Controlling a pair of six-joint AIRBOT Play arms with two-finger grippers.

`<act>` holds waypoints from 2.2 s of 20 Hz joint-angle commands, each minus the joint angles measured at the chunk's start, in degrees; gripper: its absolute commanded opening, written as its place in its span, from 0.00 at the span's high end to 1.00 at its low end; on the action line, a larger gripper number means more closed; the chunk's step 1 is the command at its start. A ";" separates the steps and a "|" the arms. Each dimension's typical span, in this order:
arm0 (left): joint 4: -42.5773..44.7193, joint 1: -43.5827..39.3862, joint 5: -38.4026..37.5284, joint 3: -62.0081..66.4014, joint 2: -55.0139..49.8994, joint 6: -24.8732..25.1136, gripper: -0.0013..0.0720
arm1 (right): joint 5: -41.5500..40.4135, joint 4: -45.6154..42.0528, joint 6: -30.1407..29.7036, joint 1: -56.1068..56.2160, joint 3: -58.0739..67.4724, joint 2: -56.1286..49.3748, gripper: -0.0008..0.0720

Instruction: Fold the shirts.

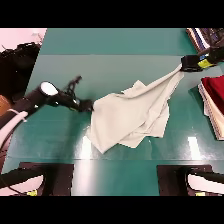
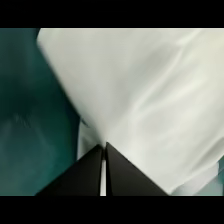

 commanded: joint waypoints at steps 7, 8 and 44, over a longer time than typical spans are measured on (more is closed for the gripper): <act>10.95 4.35 -2.78 45.48 24.09 -0.83 0.95 | -12.46 -0.15 -0.50 -0.04 0.07 23.78 0.97; 11.37 4.35 -3.91 50.47 24.44 -0.83 0.95 | -14.01 -0.17 -0.52 -0.04 0.07 26.14 0.97; 31.56 4.37 -5.33 32.11 -14.67 -6.40 0.16 | -8.85 -1.51 1.68 -1.92 -3.17 -13.94 0.38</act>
